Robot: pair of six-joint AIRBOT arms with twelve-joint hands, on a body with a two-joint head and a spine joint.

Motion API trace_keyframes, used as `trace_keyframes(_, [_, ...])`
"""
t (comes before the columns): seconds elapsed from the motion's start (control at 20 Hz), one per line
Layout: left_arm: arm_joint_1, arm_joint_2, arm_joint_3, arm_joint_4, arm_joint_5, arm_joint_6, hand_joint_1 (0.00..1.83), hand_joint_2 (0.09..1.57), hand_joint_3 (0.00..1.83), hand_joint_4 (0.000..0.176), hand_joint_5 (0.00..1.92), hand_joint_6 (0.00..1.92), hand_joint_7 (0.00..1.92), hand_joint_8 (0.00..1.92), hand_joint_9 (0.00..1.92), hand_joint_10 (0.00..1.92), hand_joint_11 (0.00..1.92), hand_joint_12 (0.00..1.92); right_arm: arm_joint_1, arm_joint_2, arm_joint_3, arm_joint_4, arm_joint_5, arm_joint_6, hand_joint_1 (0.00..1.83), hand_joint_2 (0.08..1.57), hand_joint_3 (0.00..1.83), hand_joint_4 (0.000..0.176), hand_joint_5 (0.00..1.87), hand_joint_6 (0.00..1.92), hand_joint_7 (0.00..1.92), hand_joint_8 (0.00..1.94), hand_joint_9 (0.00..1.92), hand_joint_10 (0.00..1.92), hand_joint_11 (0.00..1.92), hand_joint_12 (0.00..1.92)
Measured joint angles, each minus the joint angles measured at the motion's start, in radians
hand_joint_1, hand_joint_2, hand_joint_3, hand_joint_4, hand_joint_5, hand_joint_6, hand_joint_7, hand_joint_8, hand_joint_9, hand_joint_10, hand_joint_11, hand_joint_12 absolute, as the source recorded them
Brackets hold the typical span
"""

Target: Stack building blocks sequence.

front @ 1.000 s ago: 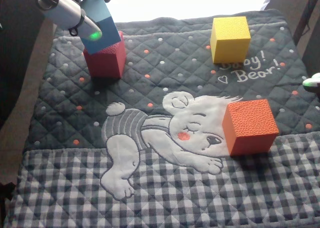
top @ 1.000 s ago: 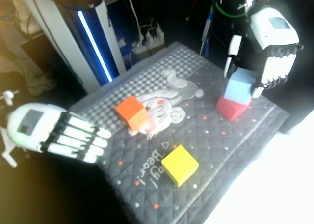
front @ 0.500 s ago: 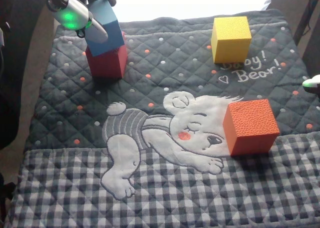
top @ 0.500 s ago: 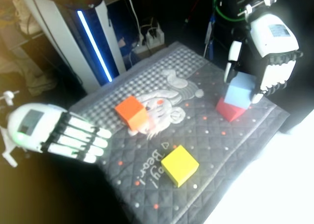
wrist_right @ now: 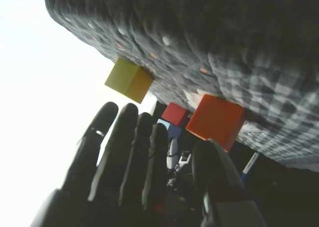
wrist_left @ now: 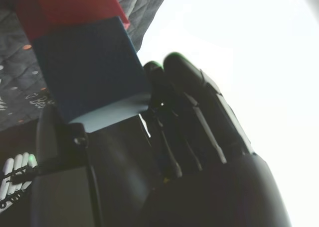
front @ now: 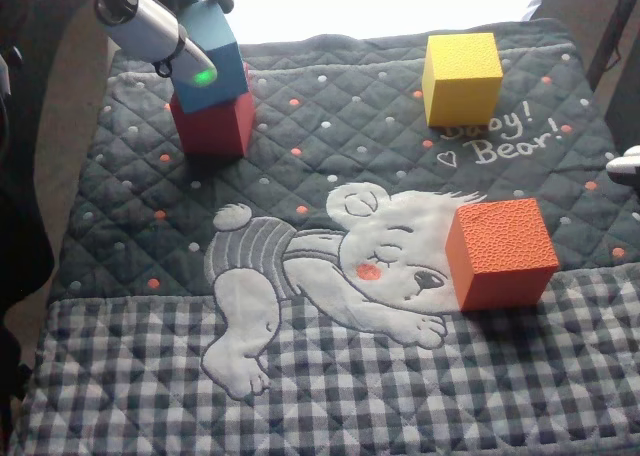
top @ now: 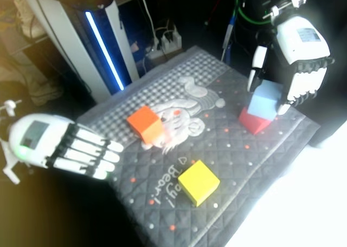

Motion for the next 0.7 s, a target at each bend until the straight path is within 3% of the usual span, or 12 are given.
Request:
trace_keyframes(0.1, [0.002, -0.001, 0.000, 0.000, -0.002, -0.002, 1.06, 0.93, 0.00, 0.000, 0.64, 0.00, 0.91, 0.01, 0.90, 0.20, 0.49, 1.23, 0.000, 0.000, 0.000, -0.001, 0.000, 0.000, 0.81, 1.34, 0.00, 0.000, 0.50, 0.00, 0.53, 0.00, 0.50, 0.00, 0.09, 0.94])
trace_keyframes(0.4, [0.010, -0.001, -0.002, 0.003, 0.003, -0.001, 1.04, 0.93, 0.00, 0.000, 0.61, 0.00, 0.86, 0.00, 0.91, 0.05, 0.49, 1.10, 0.000, -0.006, 0.003, 0.000, 0.000, 0.000, 0.79, 1.34, 0.00, 0.000, 0.50, 0.00, 0.54, 0.00, 0.52, 0.01, 0.13, 0.94])
trace_keyframes(0.5, [0.014, 0.000, -0.008, 0.005, 0.006, 0.003, 1.01, 0.91, 0.00, 0.009, 0.56, 0.00, 0.78, 0.00, 0.84, 0.01, 0.37, 1.15, 0.000, -0.007, 0.003, -0.001, 0.000, 0.000, 0.78, 1.35, 0.00, 0.000, 0.49, 0.00, 0.53, 0.00, 0.52, 0.00, 0.12, 0.94])
trace_keyframes(0.55, [0.019, -0.001, -0.010, 0.007, 0.003, 0.003, 0.90, 0.90, 0.00, 0.095, 0.40, 0.00, 0.49, 0.00, 0.50, 0.00, 0.10, 1.05, 0.000, -0.007, 0.003, 0.001, 0.000, 0.000, 0.77, 1.34, 0.00, 0.000, 0.50, 0.01, 0.55, 0.01, 0.53, 0.01, 0.13, 0.95])
trace_keyframes(0.6, [0.023, 0.000, -0.013, 0.007, 0.004, 0.004, 0.79, 0.88, 0.00, 0.160, 0.25, 0.00, 0.29, 0.00, 0.30, 0.00, 0.02, 0.93, 0.000, -0.007, 0.003, 0.000, 0.001, 0.000, 0.78, 1.34, 0.00, 0.000, 0.50, 0.00, 0.55, 0.01, 0.52, 0.00, 0.12, 0.94])
trace_keyframes(0.65, [0.025, 0.002, -0.016, 0.008, 0.005, 0.006, 0.71, 0.87, 0.00, 0.173, 0.17, 0.00, 0.18, 0.00, 0.22, 0.00, 0.00, 0.82, 0.000, -0.007, 0.003, 0.000, 0.000, 0.000, 0.78, 1.34, 0.00, 0.000, 0.50, 0.00, 0.55, 0.00, 0.51, 0.00, 0.12, 0.94])
trace_keyframes(0.7, [0.024, 0.014, -0.031, 0.008, -0.003, 0.006, 0.64, 0.83, 0.00, 0.176, 0.05, 0.01, 0.02, 0.01, 0.05, 0.01, 0.00, 0.38, 0.000, -0.007, 0.003, 0.000, 0.000, 0.001, 0.80, 1.34, 0.00, 0.000, 0.50, 0.00, 0.56, 0.00, 0.52, 0.00, 0.12, 0.95])
